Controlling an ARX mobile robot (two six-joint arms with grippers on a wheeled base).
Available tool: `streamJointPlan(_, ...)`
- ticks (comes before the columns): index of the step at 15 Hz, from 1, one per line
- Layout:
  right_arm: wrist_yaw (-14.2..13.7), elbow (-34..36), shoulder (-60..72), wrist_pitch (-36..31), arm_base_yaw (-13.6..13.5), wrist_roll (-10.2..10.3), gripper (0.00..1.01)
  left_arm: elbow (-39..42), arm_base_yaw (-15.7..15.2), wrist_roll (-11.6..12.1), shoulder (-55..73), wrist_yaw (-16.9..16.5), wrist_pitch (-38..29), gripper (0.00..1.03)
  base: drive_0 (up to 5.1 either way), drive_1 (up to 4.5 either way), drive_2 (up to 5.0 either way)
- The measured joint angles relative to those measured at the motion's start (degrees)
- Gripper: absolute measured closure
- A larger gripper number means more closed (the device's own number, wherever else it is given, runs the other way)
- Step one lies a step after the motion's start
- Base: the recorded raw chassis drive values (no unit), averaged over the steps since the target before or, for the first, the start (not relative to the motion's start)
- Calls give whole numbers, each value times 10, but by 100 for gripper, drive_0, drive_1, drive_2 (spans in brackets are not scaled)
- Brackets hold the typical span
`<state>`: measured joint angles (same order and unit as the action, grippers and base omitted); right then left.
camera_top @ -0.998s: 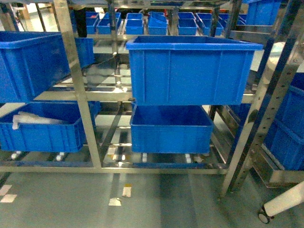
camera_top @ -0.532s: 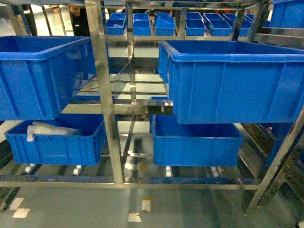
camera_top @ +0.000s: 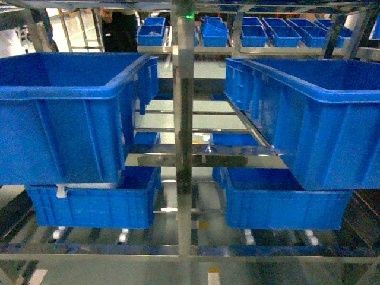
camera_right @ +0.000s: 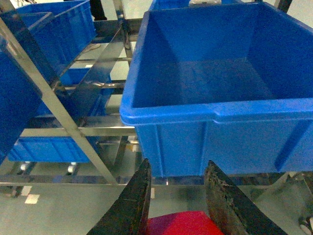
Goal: Sort and place red and yellow blocks in left bins
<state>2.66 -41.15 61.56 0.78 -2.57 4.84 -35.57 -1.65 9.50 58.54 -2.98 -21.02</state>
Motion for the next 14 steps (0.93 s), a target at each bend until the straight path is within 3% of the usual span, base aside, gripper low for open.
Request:
streamJointPlan(6,1,0,2,0,0,0,74,0,0,0,2,2,0,76,-1,24,-27)
streamJointPlan(14,2,0,-1,0,0,0,74,0,0,0,-2,1,0,76,326,144,-490)
